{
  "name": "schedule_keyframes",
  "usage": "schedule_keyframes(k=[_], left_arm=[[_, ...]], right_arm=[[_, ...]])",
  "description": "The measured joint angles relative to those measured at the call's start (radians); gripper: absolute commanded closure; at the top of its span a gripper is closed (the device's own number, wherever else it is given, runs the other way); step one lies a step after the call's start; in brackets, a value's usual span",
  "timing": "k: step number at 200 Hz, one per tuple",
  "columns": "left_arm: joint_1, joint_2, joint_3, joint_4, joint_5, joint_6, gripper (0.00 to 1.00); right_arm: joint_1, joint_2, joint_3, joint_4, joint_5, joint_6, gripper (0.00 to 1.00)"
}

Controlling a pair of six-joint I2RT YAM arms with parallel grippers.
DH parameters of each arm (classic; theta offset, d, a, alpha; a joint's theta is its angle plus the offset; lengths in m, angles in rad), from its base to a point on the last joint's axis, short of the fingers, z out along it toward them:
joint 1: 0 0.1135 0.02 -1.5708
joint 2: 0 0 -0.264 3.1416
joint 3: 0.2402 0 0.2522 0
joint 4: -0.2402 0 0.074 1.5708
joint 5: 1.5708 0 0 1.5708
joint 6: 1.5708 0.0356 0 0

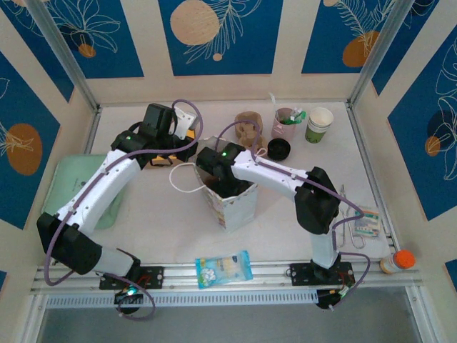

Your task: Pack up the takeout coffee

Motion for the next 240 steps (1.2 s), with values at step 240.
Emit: schedule_keyframes(k=[240], left_arm=[[-0.002, 0.0, 0.0, 0.0, 0.0, 0.0, 0.91]], right_arm=[[-0.008, 0.001, -0.032, 0.01, 0.0, 0.0, 0.64]])
